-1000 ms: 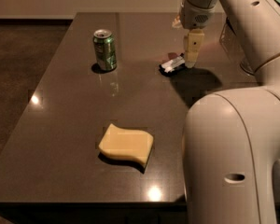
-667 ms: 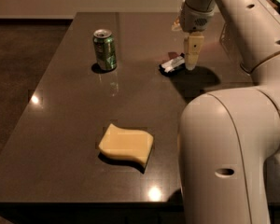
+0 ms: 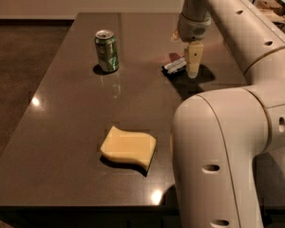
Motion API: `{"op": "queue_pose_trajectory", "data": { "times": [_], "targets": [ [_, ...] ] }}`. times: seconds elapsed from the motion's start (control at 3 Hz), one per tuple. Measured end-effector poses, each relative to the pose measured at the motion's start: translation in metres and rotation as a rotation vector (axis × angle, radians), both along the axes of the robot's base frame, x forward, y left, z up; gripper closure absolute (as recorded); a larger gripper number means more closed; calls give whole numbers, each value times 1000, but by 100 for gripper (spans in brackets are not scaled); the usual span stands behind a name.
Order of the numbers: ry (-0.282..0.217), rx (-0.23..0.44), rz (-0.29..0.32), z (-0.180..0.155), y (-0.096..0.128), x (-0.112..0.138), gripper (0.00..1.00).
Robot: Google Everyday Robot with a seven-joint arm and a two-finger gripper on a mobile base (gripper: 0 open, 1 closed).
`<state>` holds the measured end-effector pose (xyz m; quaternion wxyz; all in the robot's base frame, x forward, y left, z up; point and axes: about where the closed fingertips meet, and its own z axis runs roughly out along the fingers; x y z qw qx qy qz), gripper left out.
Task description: Pick rxbar blueberry
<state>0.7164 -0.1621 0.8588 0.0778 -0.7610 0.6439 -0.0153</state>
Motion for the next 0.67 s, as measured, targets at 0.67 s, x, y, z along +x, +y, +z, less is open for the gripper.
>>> {"op": "queue_pose_trajectory", "data": {
  "times": [0.67],
  "targets": [
    [63,-33,67,-25,13,-2,18]
  ]
}}
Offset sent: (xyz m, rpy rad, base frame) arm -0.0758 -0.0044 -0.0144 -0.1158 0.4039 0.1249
